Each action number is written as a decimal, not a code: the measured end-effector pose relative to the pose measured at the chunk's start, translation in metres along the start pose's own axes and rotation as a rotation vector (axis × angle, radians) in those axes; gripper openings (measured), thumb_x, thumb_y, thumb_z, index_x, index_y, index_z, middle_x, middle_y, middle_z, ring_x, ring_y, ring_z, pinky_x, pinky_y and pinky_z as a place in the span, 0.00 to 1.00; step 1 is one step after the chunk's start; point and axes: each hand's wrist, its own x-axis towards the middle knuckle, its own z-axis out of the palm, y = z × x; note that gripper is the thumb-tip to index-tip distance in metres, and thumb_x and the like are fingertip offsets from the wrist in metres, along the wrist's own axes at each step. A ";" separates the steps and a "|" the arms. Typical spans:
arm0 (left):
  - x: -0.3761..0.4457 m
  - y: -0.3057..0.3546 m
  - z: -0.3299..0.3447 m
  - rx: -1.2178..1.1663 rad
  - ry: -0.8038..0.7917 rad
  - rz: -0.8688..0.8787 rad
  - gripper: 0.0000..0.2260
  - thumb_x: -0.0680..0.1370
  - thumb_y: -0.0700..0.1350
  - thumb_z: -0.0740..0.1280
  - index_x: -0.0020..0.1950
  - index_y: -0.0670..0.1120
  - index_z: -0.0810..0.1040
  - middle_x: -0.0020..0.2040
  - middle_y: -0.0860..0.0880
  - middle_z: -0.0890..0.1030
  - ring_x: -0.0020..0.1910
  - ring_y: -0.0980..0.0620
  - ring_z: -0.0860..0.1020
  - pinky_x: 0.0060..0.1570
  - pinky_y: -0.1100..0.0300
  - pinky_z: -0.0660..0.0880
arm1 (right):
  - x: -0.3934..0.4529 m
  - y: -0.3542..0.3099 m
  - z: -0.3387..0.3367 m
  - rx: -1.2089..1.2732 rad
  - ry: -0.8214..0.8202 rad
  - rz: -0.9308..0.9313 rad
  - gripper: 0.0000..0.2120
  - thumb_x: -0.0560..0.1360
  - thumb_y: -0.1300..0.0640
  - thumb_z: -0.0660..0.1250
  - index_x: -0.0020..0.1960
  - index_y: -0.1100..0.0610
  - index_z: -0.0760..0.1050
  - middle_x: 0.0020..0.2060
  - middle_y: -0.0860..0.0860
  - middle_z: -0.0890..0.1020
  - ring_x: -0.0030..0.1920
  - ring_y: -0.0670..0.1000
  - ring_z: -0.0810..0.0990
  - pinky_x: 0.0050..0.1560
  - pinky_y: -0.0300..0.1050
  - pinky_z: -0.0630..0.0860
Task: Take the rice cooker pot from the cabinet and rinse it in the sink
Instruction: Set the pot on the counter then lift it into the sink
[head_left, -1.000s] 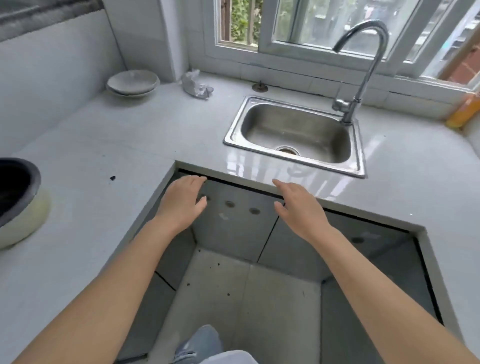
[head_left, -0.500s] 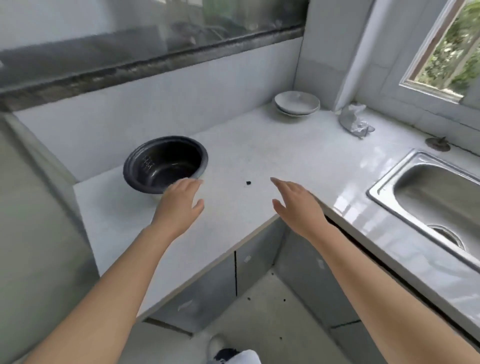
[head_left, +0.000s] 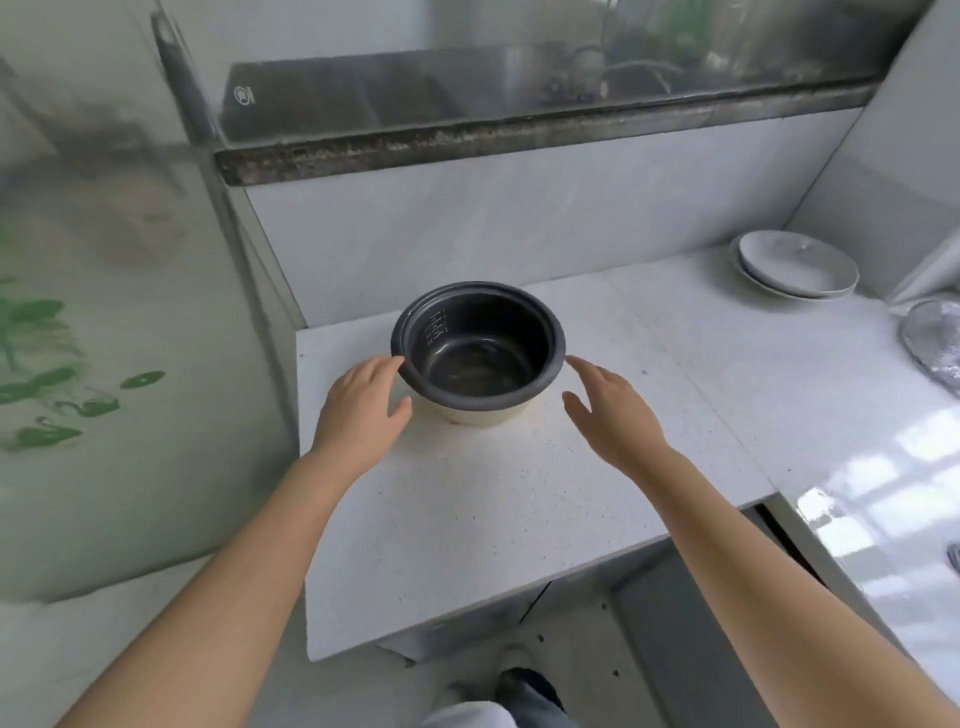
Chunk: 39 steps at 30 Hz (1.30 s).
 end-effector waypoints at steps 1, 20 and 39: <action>0.002 -0.002 0.002 -0.020 0.005 -0.029 0.22 0.77 0.46 0.63 0.71 0.43 0.66 0.70 0.45 0.70 0.69 0.45 0.67 0.67 0.51 0.64 | 0.007 0.001 0.001 0.005 -0.009 -0.003 0.22 0.80 0.52 0.55 0.73 0.53 0.59 0.68 0.52 0.72 0.68 0.54 0.69 0.60 0.49 0.71; 0.058 0.003 0.036 -0.471 -0.063 -0.451 0.18 0.79 0.51 0.60 0.66 0.45 0.68 0.64 0.46 0.74 0.65 0.46 0.71 0.54 0.58 0.67 | 0.104 0.018 0.027 0.262 -0.169 0.132 0.18 0.79 0.53 0.57 0.66 0.58 0.64 0.54 0.56 0.78 0.46 0.53 0.75 0.42 0.42 0.70; 0.062 0.025 0.027 -0.477 0.059 -0.370 0.08 0.77 0.42 0.62 0.54 0.41 0.73 0.41 0.51 0.74 0.37 0.56 0.71 0.34 0.67 0.67 | 0.087 0.026 0.019 0.314 -0.038 0.213 0.07 0.76 0.58 0.58 0.50 0.61 0.71 0.41 0.55 0.79 0.38 0.56 0.78 0.34 0.44 0.73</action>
